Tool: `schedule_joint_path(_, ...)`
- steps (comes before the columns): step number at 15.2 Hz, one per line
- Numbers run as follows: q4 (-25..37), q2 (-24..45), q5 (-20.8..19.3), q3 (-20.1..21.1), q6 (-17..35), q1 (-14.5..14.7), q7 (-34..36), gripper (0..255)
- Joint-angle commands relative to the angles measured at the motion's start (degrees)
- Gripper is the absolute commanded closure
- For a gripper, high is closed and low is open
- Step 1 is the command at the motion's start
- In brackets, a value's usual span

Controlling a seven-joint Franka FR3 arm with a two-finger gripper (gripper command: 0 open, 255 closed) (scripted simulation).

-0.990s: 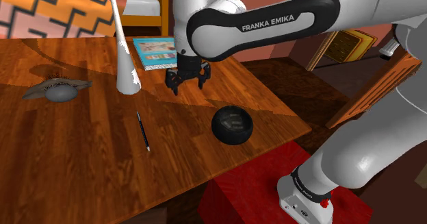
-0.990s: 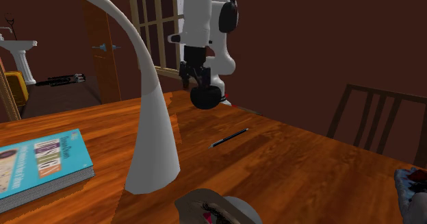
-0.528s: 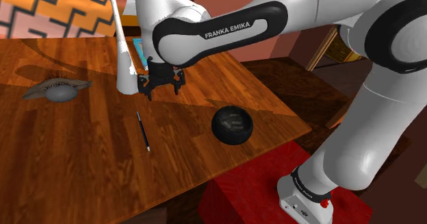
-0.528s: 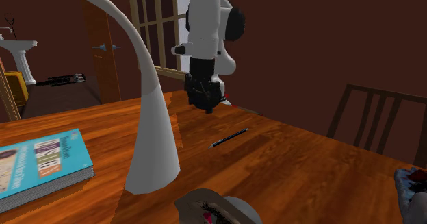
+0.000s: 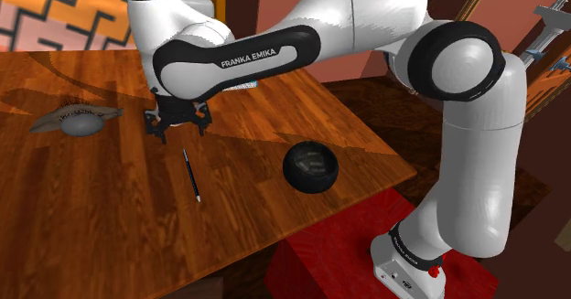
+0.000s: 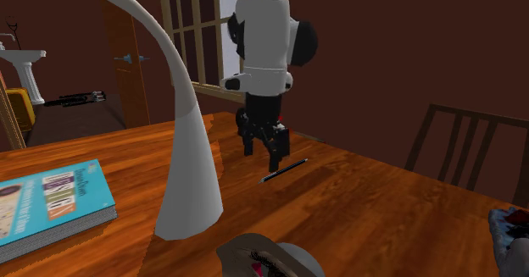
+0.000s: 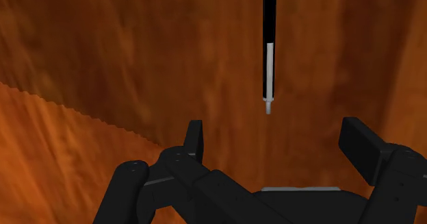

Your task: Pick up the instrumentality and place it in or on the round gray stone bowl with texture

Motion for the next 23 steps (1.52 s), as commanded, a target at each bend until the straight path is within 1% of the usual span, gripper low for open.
schedule_joint_path(1, 0.96, 1.70, -0.62, -0.34, 0.66, 0.66, 0.55, 0)
schedule_joint_path(7, -1.07, 3.21, -1.50, -0.90, 4.05, 0.65, 1.13, 0)
schedule_joint_path(15, -1.05, 3.22, -1.50, -0.90, 4.04, 0.65, 1.13, 0)
schedule_joint_path(16, -1.05, 3.22, -1.50, -0.90, 4.04, 0.65, 1.13, 255)
schedule_joint_path(23, -0.47, 3.77, -1.67, -1.00, 3.99, 0.93, 1.25, 255)
